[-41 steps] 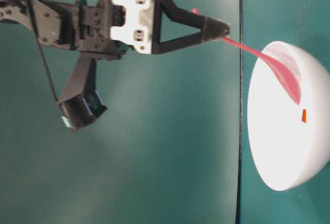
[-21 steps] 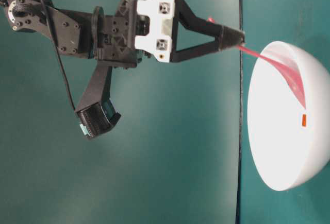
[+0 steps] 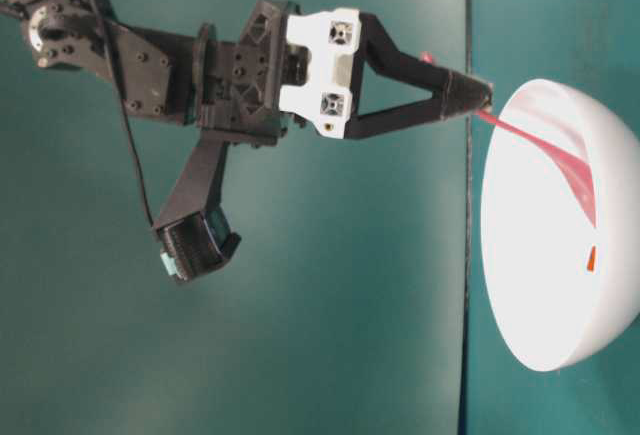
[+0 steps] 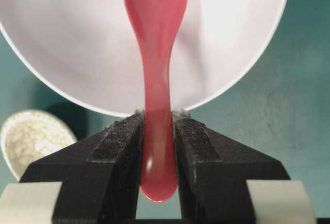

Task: Grip the spoon and scoop the red block from the bowl with right arm.
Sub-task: 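Lower the spoon bowl into the white bowl beside the red cube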

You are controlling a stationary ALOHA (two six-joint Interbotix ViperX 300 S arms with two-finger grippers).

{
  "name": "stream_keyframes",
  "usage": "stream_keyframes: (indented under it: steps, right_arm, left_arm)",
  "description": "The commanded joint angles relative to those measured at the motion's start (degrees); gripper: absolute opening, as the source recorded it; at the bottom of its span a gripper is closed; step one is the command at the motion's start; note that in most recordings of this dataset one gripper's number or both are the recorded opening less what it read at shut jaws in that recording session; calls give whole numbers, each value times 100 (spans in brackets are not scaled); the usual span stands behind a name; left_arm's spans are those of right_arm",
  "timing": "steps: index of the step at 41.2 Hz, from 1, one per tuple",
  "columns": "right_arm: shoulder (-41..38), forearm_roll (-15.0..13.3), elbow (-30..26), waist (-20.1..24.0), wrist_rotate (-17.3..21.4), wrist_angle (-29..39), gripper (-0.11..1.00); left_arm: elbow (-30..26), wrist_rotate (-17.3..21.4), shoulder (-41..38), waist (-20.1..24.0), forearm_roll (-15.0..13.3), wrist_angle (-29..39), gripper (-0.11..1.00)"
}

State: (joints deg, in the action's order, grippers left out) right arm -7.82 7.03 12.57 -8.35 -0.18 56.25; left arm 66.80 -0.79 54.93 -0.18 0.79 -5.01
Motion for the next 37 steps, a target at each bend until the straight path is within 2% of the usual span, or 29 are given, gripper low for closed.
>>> stream_keyframes:
  steps: [1,37]
  right_arm:
    - [88,9,-185,9,9,-88,24]
    - [79,0,-185,167,53,-668,24]
  left_arm:
    - [-158,9,-35,-9,18,-26,0]
    - [-158,0,-35,-9,18,-35,0]
